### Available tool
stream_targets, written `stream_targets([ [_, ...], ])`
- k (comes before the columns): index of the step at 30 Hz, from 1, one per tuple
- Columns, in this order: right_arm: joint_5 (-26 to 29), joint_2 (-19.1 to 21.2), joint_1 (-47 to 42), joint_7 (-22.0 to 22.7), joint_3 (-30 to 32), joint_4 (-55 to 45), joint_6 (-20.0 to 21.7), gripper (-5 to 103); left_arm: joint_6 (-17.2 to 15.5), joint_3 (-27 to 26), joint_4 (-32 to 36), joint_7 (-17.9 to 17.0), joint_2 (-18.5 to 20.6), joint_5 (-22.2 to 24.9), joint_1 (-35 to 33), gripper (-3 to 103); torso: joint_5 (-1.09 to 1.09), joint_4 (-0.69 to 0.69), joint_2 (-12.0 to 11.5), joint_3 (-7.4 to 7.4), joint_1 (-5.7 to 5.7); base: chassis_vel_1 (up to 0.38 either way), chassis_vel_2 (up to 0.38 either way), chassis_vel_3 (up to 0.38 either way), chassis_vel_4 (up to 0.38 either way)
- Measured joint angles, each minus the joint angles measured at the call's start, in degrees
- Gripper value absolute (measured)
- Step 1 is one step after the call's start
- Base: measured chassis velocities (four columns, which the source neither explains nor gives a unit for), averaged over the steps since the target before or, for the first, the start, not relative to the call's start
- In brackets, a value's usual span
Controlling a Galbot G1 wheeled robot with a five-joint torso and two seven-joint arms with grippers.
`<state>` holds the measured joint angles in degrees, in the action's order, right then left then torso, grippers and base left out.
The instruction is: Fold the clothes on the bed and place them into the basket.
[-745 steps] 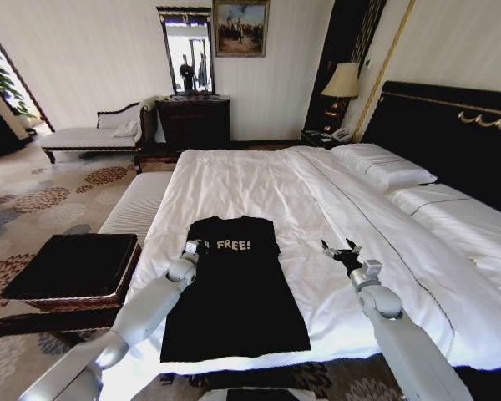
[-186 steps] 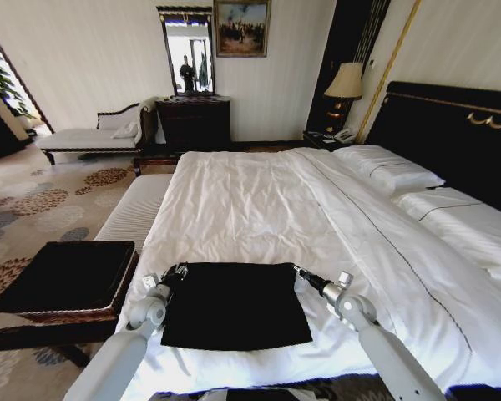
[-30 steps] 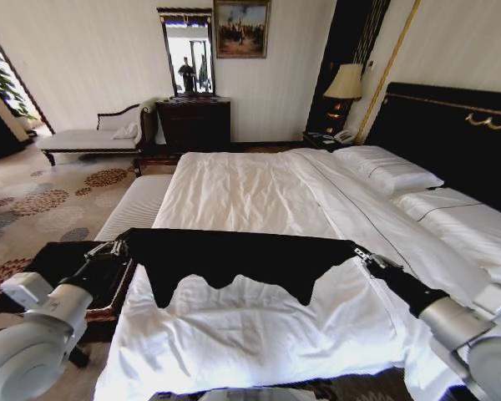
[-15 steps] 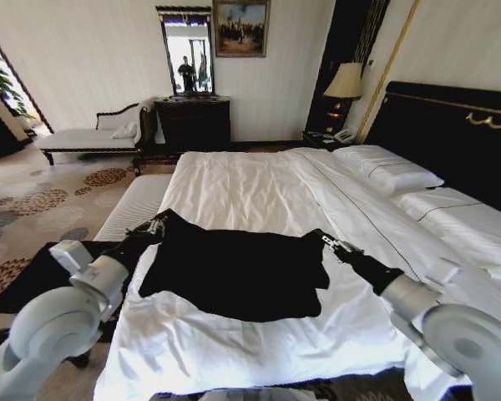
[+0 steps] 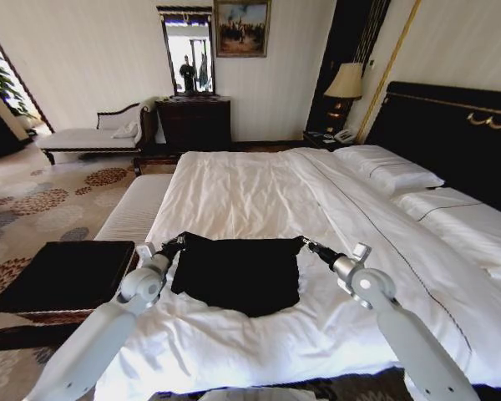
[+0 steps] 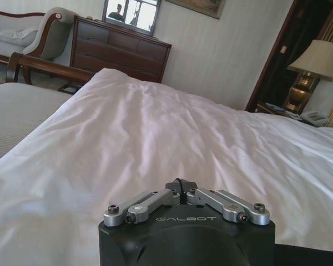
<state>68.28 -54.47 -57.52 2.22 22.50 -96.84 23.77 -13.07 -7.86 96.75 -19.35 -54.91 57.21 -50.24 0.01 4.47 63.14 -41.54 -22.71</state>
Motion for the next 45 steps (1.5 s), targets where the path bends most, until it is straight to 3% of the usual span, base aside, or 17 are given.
stream_targets([
  [11, -4.7, -3.9, 11.6, -2.5, -7.1, 16.1, -3.2, 0, 1.9, 3.3, -15.0, 1.7, -7.2, -2.9, 10.8, 0, -0.01, 0.00, 0.0, 0.00, 0.00, 0.000, 0.000, 0.000, 0.000],
  [23, -7.8, -6.4, 17.5, -4.2, -9.9, 23.8, -5.7, 0, 3.2, 4.1, -23.7, 3.7, -9.9, -5.3, 14.8, 0, -0.01, -0.01, 0.0, 0.01, 0.01, 0.000, 0.000, 0.000, 0.000],
  [28, -9.9, -6.4, 15.6, -4.7, -9.4, 23.2, -7.0, 0, 3.7, 4.0, -22.5, 4.0, -9.6, -6.1, 13.6, 0, -0.01, 0.00, 0.0, 0.01, 0.00, 0.000, 0.000, 0.000, 0.000],
  [38, -17.2, -6.1, -0.8, -6.3, -1.7, 10.9, -11.7, 0, 5.8, -3.8, -9.5, 5.0, -6.7, -8.4, -1.3, 0, 0.00, -0.01, 0.0, 0.03, 0.03, 0.000, 0.000, 0.000, 0.000],
  [45, -19.4, -6.7, -6.1, -6.3, 0.6, 5.2, -12.2, 0, 6.5, -6.7, -3.1, 5.0, -5.3, -9.8, -8.0, 0, -0.01, -0.01, 0.0, 0.03, 0.03, 0.000, 0.000, 0.000, 0.000],
])
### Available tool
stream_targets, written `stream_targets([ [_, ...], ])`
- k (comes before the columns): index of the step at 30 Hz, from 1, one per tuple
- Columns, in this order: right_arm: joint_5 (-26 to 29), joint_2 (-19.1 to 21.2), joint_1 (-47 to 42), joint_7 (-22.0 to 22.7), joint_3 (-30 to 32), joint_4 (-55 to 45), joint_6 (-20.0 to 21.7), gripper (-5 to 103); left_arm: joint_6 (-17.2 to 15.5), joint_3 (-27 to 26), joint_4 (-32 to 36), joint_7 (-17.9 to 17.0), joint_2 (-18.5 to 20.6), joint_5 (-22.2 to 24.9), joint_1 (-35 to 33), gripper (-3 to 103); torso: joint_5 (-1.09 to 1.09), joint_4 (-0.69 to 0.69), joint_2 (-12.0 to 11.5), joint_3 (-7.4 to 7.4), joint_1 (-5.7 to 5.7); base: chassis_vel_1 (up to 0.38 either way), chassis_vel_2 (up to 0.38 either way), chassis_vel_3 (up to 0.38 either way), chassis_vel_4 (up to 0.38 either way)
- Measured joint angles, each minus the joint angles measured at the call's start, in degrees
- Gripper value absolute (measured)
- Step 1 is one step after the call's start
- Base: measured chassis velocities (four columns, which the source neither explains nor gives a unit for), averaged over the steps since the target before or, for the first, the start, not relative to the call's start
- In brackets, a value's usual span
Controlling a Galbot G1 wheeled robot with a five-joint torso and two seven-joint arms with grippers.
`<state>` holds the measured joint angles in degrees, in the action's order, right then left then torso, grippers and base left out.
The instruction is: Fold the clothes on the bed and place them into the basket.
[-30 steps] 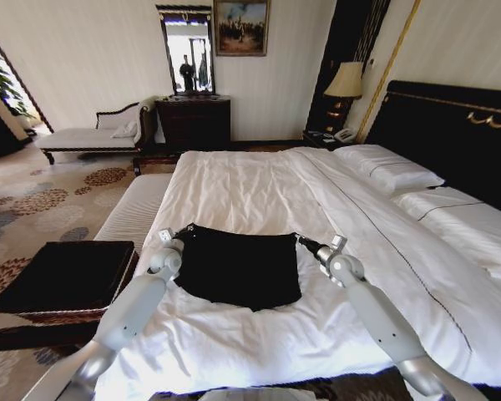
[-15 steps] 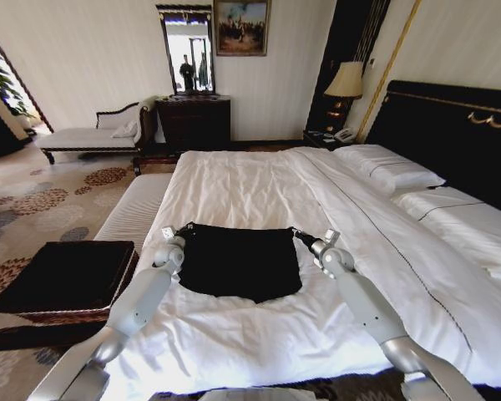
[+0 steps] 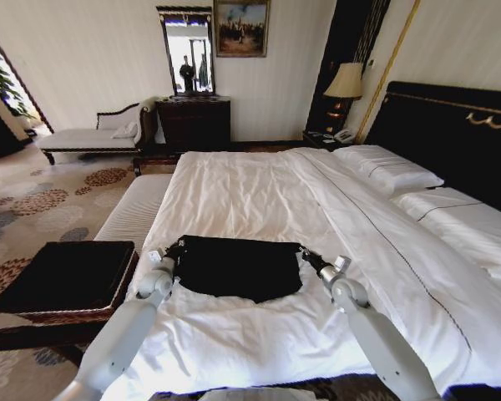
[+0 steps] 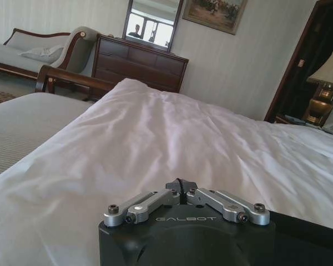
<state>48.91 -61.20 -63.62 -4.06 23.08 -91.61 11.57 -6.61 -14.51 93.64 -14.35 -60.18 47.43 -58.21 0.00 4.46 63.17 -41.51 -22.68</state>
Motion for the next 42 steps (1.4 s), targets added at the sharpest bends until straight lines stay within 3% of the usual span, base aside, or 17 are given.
stream_targets([
  [14, -4.7, -3.3, -13.5, -0.3, 3.6, -7.4, -1.0, 0, 1.9, -4.6, 7.0, 1.3, 0.6, -5.3, -13.1, 0, 0.01, 0.00, 0.0, -0.01, -0.01, 0.000, 0.000, 0.000, 0.000],
  [24, -7.2, -6.6, -17.4, -0.6, 4.9, -8.9, -1.5, 0, 2.7, -5.4, 7.2, 1.5, -0.6, -9.2, -17.8, 0, 0.00, 0.00, 0.0, -0.01, -0.01, 0.000, 0.000, 0.000, 0.000],
  [42, -5.7, -7.1, -20.2, -0.8, 8.7, -12.4, -1.4, 0, 1.6, -6.0, 9.7, 0.0, -0.5, -9.6, -18.5, 0, 0.00, -0.01, 0.0, -0.02, -0.02, 0.000, 0.000, 0.000, 0.000],
])
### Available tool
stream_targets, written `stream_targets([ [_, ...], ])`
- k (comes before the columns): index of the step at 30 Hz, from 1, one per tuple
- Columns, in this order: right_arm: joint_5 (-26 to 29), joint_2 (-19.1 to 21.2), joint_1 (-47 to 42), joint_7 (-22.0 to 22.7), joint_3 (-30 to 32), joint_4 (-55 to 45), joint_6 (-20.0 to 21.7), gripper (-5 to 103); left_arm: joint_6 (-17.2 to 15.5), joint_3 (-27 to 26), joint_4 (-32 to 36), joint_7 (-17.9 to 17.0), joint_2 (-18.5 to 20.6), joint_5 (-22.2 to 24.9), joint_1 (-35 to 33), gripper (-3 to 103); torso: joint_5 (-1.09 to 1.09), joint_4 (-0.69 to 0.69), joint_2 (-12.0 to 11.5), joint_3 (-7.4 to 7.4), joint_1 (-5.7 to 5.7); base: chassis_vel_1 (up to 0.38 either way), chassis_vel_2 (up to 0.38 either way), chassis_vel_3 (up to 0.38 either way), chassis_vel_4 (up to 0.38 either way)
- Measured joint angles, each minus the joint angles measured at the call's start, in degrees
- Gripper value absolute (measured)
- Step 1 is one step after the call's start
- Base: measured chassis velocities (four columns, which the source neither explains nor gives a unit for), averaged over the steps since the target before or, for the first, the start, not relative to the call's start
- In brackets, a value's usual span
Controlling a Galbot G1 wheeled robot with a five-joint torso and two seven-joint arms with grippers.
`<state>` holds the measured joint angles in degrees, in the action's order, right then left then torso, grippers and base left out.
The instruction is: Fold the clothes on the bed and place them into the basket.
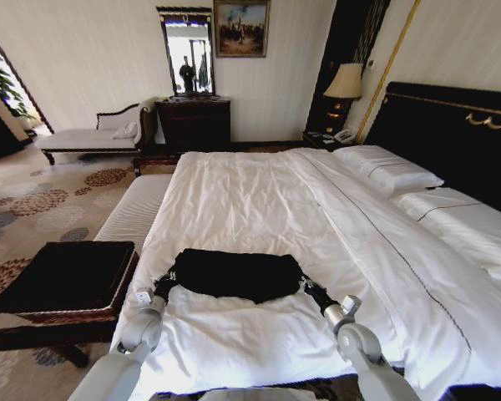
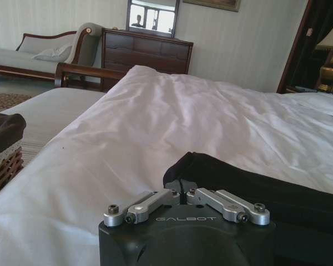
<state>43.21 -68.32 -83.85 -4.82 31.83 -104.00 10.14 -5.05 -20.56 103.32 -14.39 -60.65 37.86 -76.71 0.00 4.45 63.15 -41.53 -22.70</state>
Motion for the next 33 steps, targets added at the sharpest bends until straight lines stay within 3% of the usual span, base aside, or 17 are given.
stream_targets([
  [7, -1.1, -0.1, -0.9, -0.5, 0.2, 0.3, -0.3, -2, -1.0, 1.3, -0.5, -0.7, 0.7, -0.4, 0.5, -3, 0.00, 0.02, 0.0, 0.00, 0.00, 0.000, 0.000, 0.000, 0.000],
  [10, -1.2, -0.1, -0.8, -0.5, 0.2, 0.3, -0.3, 2, -1.4, 1.2, -0.3, -1.0, 1.0, -0.2, 0.4, 5, 0.02, 0.01, 0.0, 0.00, 0.00, 0.000, 0.000, 0.000, 0.000],
  [11, -1.6, -0.2, -1.0, -0.5, 0.1, 0.3, -0.3, 12, -1.7, 0.8, 0.4, -1.0, 1.2, -0.1, -0.1, 10, 0.00, 0.01, 0.0, 0.00, 0.00, 0.000, 0.000, 0.000, 0.000],
  [13, -2.0, -0.3, -1.2, -0.6, 0.0, 0.2, -0.2, 12, -1.8, 0.5, 0.8, -1.0, 1.4, 0.0, -0.5, 10, 0.00, 0.01, 0.0, 0.00, 0.00, 0.000, 0.000, 0.000, 0.000],
  [14, -2.8, -0.6, -1.6, -0.7, 0.0, 0.0, -0.2, 18, -1.8, -0.2, 1.4, -1.0, 1.4, 0.0, -1.4, 21, 0.01, 0.01, 0.0, 0.00, 0.00, 0.000, 0.000, 0.000, 0.000],
  [15, -3.4, -0.8, -2.1, -0.9, 0.1, -0.2, -0.2, 23, -1.9, -1.0, 1.9, -0.9, 1.5, 0.1, -2.4, 21, 0.00, 0.01, 0.0, 0.00, 0.00, 0.000, 0.000, 0.000, 0.000],
  [18, -4.4, -1.4, -4.2, -1.3, 1.0, -1.4, -0.3, 39, -2.0, -3.8, 4.6, -0.3, 1.7, 0.3, -6.2, 37, 0.01, 0.01, 0.0, 0.00, 0.00, 0.000, 0.000, 0.000, 0.000],
  [20, -4.4, -1.4, -5.0, -1.4, 1.5, -1.9, -0.3, 39, -2.0, -4.9, 5.7, 0.2, 1.7, 0.1, -7.8, 43, 0.01, 0.01, 0.0, 0.00, 0.00, 0.000, 0.000, 0.000, 0.000],
  [21, -4.4, -1.4, -5.3, -1.5, 1.7, -2.1, -0.4, 44, -2.0, -5.3, 6.1, 0.3, 1.7, -0.1, -8.4, 43, 0.01, 0.01, 0.0, 0.01, 0.00, 0.000, 0.000, 0.000, 0.000],
  [24, -3.4, -1.4, -6.3, -1.3, 3.3, -4.2, -0.4, 60, -1.2, -7.7, 9.2, 0.7, 1.9, -2.0, -11.0, 58, 0.00, -0.02, 0.0, 0.01, 0.01, 0.000, 0.000, 0.000, 0.000],
  [25, -3.4, -1.4, -6.3, -1.3, 3.3, -4.2, -0.4, 60, -1.2, -7.7, 9.2, 0.7, 1.9, -2.0, -11.0, 58, 0.00, -0.02, 0.0, 0.01, 0.01, 0.000, 0.000, 0.000, 0.000],
  [29, -2.3, -1.2, -6.2, -0.3, 4.3, -5.8, 0.1, 77, -2.3, -4.4, 10.1, -1.1, 2.8, 0.4, -4.5, 75, 0.01, 0.02, 0.0, 0.00, 0.00, 0.000, 0.000, 0.000, 0.000],
  [30, -2.3, -1.2, -6.2, -0.3, 4.3, -5.8, 0.1, 77, -2.3, -4.4, 10.1, -1.1, 2.8, 0.4, -4.5, 75, 0.01, 0.02, 0.0, 0.00, 0.00, 0.000, 0.000, 0.000, 0.000],
  [32, -2.4, -0.9, -6.0, -0.1, 4.3, -5.7, 0.3, 88, -2.5, -1.7, 8.0, -1.4, 3.1, 1.1, -0.2, 86, 0.01, 0.09, 0.0, 0.01, 0.00, 0.000, 0.000, 0.000, 0.000],
  [33, -2.3, -0.4, -5.5, 0.1, 3.9, -5.4, 0.4, 88, -2.6, -1.3, 7.2, -1.4, 3.1, 1.1, 0.4, 91, 0.01, 0.10, 0.0, 0.00, 0.00, 0.000, 0.000, 0.000, 0.000],
])
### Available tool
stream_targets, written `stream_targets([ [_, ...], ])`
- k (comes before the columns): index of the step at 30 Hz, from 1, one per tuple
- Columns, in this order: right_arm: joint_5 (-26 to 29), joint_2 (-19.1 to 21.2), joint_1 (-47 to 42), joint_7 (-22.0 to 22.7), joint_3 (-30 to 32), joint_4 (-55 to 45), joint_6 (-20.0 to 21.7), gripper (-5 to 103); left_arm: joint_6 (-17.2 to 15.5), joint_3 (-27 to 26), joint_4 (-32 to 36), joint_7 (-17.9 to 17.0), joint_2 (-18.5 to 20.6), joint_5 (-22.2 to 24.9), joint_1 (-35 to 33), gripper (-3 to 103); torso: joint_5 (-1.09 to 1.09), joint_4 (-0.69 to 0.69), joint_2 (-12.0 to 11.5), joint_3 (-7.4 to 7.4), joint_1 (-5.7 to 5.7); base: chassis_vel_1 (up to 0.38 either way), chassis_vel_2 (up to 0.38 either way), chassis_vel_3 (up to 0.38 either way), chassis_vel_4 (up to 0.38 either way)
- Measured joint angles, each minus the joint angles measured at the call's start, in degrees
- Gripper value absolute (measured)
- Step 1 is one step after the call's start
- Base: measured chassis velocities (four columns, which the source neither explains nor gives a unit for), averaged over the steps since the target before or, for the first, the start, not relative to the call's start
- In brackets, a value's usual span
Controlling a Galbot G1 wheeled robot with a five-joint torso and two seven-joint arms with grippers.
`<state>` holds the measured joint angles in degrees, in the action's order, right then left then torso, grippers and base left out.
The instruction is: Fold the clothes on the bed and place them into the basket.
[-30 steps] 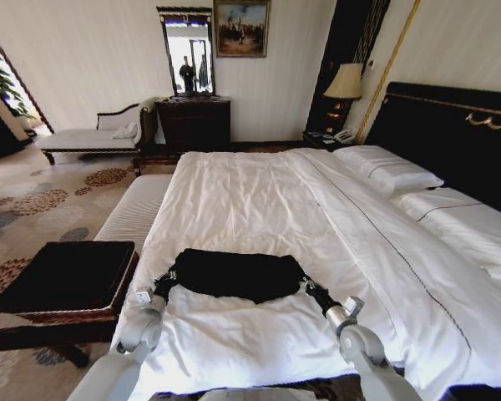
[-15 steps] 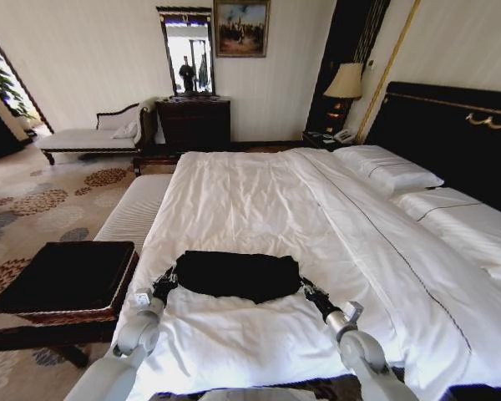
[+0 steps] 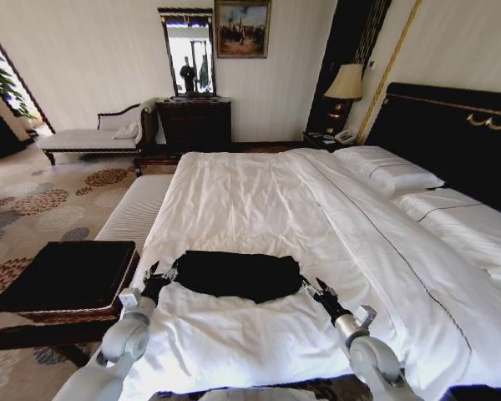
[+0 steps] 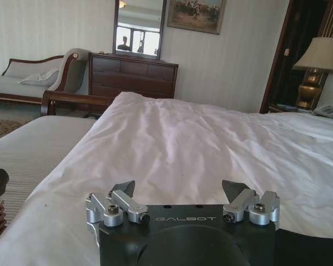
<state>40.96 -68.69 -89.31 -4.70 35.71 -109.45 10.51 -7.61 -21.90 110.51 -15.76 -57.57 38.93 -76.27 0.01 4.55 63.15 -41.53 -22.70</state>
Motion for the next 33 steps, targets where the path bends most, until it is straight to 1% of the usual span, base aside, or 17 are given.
stream_targets([
  [2, 0.2, 0.5, 0.7, 0.2, -0.7, 0.3, 0.1, 93, 0.0, 0.0, -0.8, 0.0, -0.2, 0.0, 0.1, 91, 0.00, -0.02, 0.0, 0.00, 0.00, 0.000, 0.000, 0.000, 0.000],
  [3, 1.2, 1.5, 2.0, 0.5, -2.0, 0.9, 0.5, 97, 0.0, -0.2, -2.3, 0.0, -1.0, -0.3, 0.1, 99, -0.03, -0.14, 0.0, -0.01, 0.00, 0.000, 0.000, 0.000, 0.000],
  [4, 2.4, 1.9, 2.3, 0.7, -2.2, 1.0, 0.9, 99, 0.0, -0.2, -3.2, -0.1, -1.4, -0.8, 0.2, 99, -0.02, -0.17, 0.0, -0.01, 0.00, 0.000, 0.000, 0.000, 0.000],
  [7, 5.6, 2.4, 2.2, 1.2, -1.7, 0.7, 2.0, 99, 0.1, -0.4, -3.3, -0.1, -2.0, -1.5, 0.2, 100, 0.00, -0.12, 0.0, 0.00, 0.00, 0.000, 0.000, 0.000, 0.000],
  [8, 9.0, 2.7, 2.1, 1.9, -0.7, 0.2, 3.5, 100, 0.3, -1.5, -1.9, -0.2, -2.5, -2.4, -1.2, 100, 0.01, -0.05, 0.0, 0.00, 0.00, 0.000, 0.000, 0.000, 0.000],
  [9, 10.9, 3.0, 2.2, 2.3, -0.3, 0.1, 4.3, 100, 0.5, -2.2, -1.1, -0.5, -2.8, -3.4, -2.3, 100, 0.00, -0.04, 0.0, 0.00, 0.00, 0.000, 0.000, 0.000, 0.000],
  [10, 13.7, 3.3, 2.6, 3.1, 0.3, 0.1, 5.4, 100, 0.8, -3.6, -0.1, -0.8, -3.3, -5.3, -4.2, 100, 0.00, -0.06, 0.0, 0.00, 0.00, 0.000, 0.000, 0.000, 0.000],
  [11, 13.7, 3.3, 2.6, 3.1, 0.3, 0.1, 5.4, 100, 0.8, -3.6, -0.1, -0.8, -3.3, -5.3, -4.2, 100, 0.00, -0.06, 0.0, 0.00, 0.00, 0.000, 0.000, 0.000, 0.000],
  [13, 20.2, 3.7, 3.6, 5.0, 1.3, 0.1, 8.1, 100, 1.9, -6.6, 2.3, -0.4, -4.2, -7.7, -8.7, 100, -0.02, -0.15, 0.0, 0.00, 0.00, 0.000, 0.000, 0.000, 0.000],
  [15, 25.0, 3.4, 3.6, 6.0, 2.6, 0.1, 9.8, 100, 2.3, -7.6, 3.8, 0.3, -4.4, -8.1, -10.9, 100, -0.02, -0.16, 0.0, 0.00, 0.00, 0.000, 0.000, 0.000, 0.000],
  [16, 25.0, 3.4, 3.6, 6.0, 2.6, 0.1, 9.8, 100, 2.3, -7.6, 3.8, 0.3, -4.4, -8.1, -10.9, 100, -0.02, -0.16, 0.0, 0.00, 0.00, 0.000, 0.000, 0.000, 0.000],
  [17, 27.9, 2.7, 3.0, 6.5, 4.1, 0.0, 10.6, 100, 2.5, -7.8, 4.6, 0.9, -4.4, -8.4, -11.8, 100, -0.02, -0.14, 0.0, 0.00, 0.00, 0.000, 0.000, 0.000, 0.000],
  [18, 30.1, 1.9, 2.5, 7.1, 5.4, 0.3, 11.3, 100, 2.8, -8.0, 5.4, 1.4, -4.5, -8.7, -12.8, 100, 0.02, -0.01, 0.0, 0.00, 0.00, 0.000, 0.000, 0.000, 0.000],
  [22, 32.5, 0.9, 3.2, 7.8, 5.6, 1.8, 12.3, 100, 3.6, -9.5, 7.7, 2.6, -5.5, -9.7, -16.4, 100, -0.02, -0.05, 0.0, 0.00, 0.00, 0.000, 0.000, 0.000, 0.000],
  [23, 33.6, 0.4, 3.6, 8.1, 5.3, 2.5, 12.8, 100, 4.2, -10.3, 9.4, 3.4, -5.9, -10.3, -18.7, 100, -0.02, -0.14, 0.0, 0.00, 0.00, 0.000, 0.000, 0.000, 0.000],
  [26, 34.7, -0.4, 4.1, 8.1, 4.4, 3.5, 14.1, 100, 5.7, -11.1, 12.4, 4.6, -6.6, -12.6, -22.5, 100, -0.01, -0.10, 0.0, 0.00, 0.00, 0.000, 0.000, 0.000, 0.000],
  [33, 33.9, -1.6, 5.5, 7.8, 1.3, 5.6, 15.1, 100, 6.4, -11.2, 14.5, 4.9, -7.4, -13.6, -25.0, 100, 0.00, -0.09, 0.0, 0.00, 0.01, 0.000, 0.000, 0.000, 0.000],
])
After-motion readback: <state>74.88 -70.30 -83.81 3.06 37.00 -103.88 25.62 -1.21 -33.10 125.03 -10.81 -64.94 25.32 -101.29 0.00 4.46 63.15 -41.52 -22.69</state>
